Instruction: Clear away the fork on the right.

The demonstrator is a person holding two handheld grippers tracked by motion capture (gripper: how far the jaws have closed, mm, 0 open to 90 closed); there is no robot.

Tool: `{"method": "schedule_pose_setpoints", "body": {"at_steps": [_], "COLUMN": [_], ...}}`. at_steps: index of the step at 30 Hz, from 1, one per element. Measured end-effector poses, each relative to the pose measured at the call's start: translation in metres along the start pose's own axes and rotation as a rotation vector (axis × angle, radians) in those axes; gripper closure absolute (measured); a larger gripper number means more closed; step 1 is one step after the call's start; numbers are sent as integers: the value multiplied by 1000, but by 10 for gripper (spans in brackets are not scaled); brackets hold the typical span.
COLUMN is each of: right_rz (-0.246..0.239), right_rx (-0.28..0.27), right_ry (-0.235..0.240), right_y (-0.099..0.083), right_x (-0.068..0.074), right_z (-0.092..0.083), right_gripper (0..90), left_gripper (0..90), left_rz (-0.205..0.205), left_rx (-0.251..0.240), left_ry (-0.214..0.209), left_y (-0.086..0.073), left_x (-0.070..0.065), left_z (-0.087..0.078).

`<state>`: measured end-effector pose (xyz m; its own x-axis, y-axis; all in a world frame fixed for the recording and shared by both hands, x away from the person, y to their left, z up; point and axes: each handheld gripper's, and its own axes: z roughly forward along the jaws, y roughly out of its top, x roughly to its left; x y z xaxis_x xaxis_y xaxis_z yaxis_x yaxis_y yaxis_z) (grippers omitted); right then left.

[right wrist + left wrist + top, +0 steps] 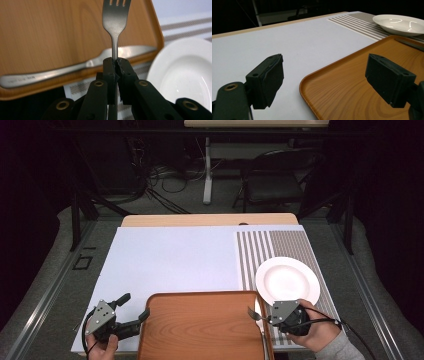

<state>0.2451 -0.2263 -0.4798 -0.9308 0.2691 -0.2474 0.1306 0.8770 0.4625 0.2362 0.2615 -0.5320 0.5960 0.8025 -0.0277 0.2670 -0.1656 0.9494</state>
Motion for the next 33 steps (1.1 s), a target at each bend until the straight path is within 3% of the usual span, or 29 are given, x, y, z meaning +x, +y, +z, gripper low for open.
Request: {"method": "schedule_pose_setpoints", "body": {"at_steps": [5,6,11,13,15,21,22,24,25,26,27,33], "right_rz": [-37,-64,-61,-47,0,61,98,111,151,151,181,231], "right_rx": [-5,-12,-12,-27,-41,-33,-35,-36,-43,-43,-42,-28], "right_ry": [27,35,50,61,67,62,66,68,77,77,82,96], "right_y": [23,27,41,49,53,60,61,62,64,64,66,68], "right_x": [12,13,21,24,26,28,27,27,26,26,26,27], "right_z": [5,7,13,17,18,21,22,23,22,22,23,29], "right_gripper": [856,856,856,856,856,856,856,856,856,856,856,856], "left_gripper": [153,153,153,153,153,153,153,153,153,153,153,153], "left_rz": [1,1,0,0,0,-1,0,0,0,-1,0,0], "left_rx": [0,0,0,0,-2,-1,-2,-2,-2,-2,2,0], "left_ry": [0,-1,1,0,0,-1,0,-1,0,0,-2,0], "left_y": [0,0,0,0,0,0,0,0,0,0,0,0], "left_x": [0,0,0,0,0,0,0,1,1,0,0,0], "left_z": [0,0,0,0,0,0,0,0,0,0,0,0]}}
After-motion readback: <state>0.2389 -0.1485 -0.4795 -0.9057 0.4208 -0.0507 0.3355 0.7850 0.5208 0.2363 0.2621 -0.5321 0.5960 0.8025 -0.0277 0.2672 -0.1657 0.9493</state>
